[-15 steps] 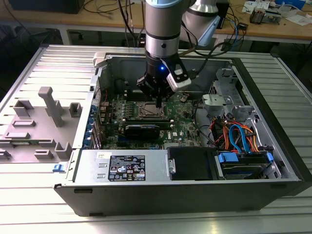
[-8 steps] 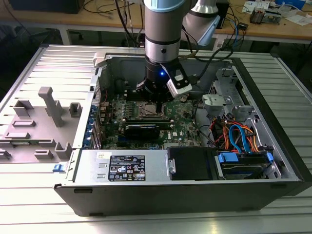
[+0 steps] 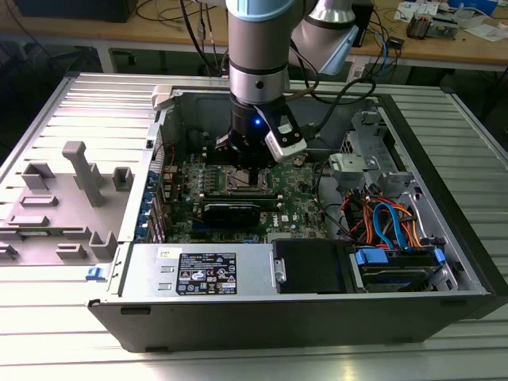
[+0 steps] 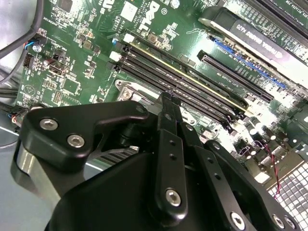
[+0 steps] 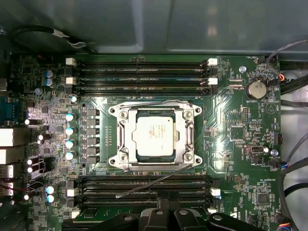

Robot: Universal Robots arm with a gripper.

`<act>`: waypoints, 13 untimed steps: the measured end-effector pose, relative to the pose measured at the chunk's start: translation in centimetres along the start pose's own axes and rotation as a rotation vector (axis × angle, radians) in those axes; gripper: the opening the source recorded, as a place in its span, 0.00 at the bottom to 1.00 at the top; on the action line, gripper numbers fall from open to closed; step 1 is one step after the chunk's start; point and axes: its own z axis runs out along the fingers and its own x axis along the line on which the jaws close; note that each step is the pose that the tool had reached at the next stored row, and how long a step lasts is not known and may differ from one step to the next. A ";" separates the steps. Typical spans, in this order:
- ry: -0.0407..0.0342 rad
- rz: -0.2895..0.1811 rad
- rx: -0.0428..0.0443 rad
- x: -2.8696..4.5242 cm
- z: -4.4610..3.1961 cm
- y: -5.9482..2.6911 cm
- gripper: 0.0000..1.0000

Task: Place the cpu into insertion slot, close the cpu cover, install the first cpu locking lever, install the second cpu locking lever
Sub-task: 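Install the second cpu locking lever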

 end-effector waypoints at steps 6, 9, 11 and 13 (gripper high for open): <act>0.0000 0.000 -0.0001 0.00 0.00 0.00 0.11; 0.0001 0.000 -0.0008 0.04 -0.01 -0.02 0.11; 0.0007 0.000 -0.0103 0.05 0.04 -0.22 0.11; 0.0041 0.001 -0.0207 0.07 0.16 -0.43 0.11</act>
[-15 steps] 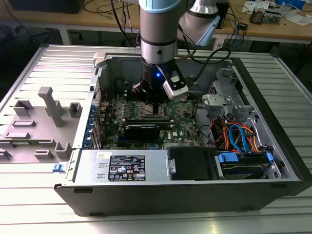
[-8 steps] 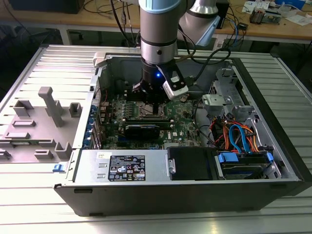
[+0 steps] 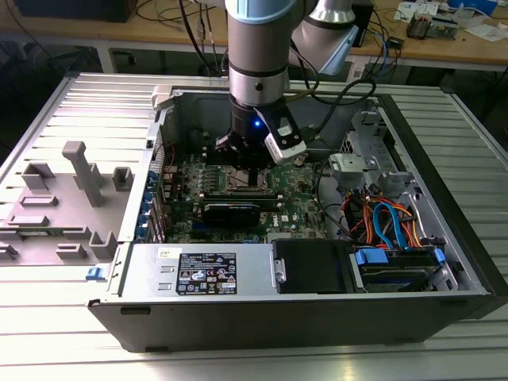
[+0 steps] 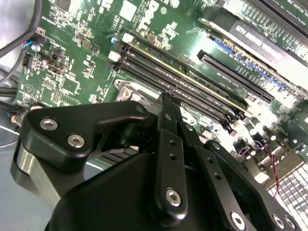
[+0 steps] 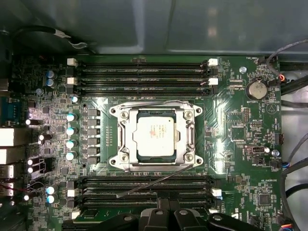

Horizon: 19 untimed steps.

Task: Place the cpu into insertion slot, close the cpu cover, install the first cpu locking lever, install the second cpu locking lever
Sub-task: 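Install the second cpu locking lever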

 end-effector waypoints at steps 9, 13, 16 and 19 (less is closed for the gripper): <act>0.0235 -0.002 -0.0758 1.19 0.33 -0.90 0.11; 0.0309 -0.005 -0.0893 1.64 0.93 -1.37 0.11; 0.0321 -0.006 -0.0967 1.94 1.25 -1.38 0.11; 0.0325 -0.008 -0.1259 2.20 1.48 -1.59 0.11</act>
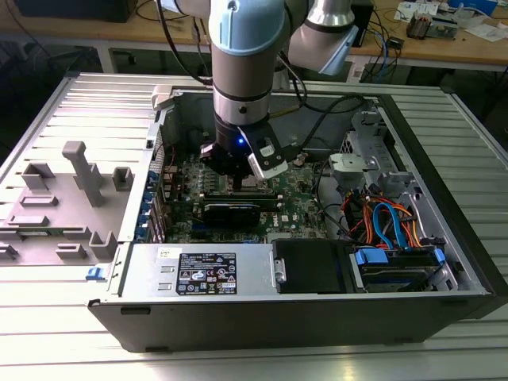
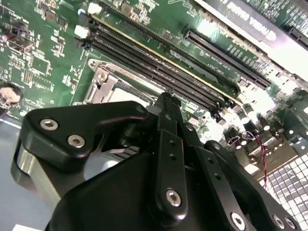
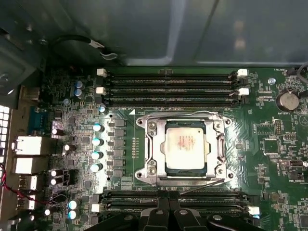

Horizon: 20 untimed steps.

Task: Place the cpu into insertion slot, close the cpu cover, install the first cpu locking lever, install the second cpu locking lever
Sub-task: 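Install the second cpu locking lever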

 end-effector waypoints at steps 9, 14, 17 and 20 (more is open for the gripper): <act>0.0017 -0.001 -0.0391 0.39 0.00 -0.81 0.11; 0.0019 -0.001 -0.0394 0.49 0.02 -0.82 0.11; 0.0019 -0.001 -0.0438 0.51 0.01 -0.83 0.11; 0.0016 -0.001 -0.0735 0.50 -0.03 -1.21 0.11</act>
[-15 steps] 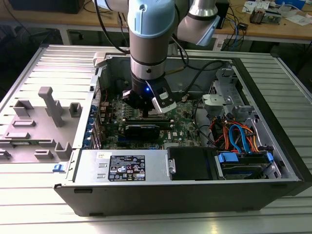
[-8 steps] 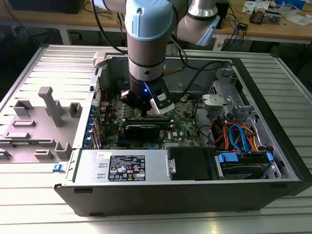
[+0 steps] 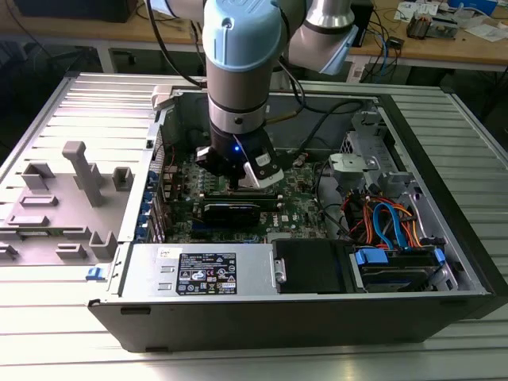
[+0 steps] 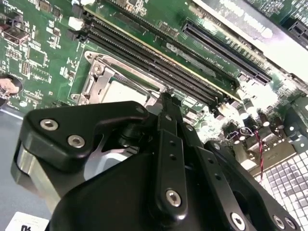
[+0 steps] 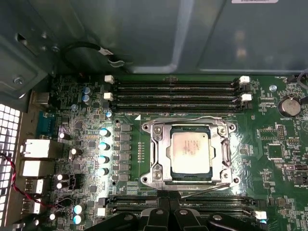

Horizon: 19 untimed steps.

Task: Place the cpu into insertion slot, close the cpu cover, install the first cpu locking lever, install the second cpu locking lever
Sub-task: 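Install the second cpu locking lever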

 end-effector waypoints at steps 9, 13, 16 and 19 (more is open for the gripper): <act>-0.0003 0.000 -0.0295 0.01 -0.14 -0.70 0.11; 0.0006 0.000 -0.0391 0.07 -0.05 -1.03 0.11; 0.0004 0.001 -0.0547 0.41 0.13 -1.15 0.11; 0.0003 0.001 -0.0673 0.75 0.29 -1.24 0.11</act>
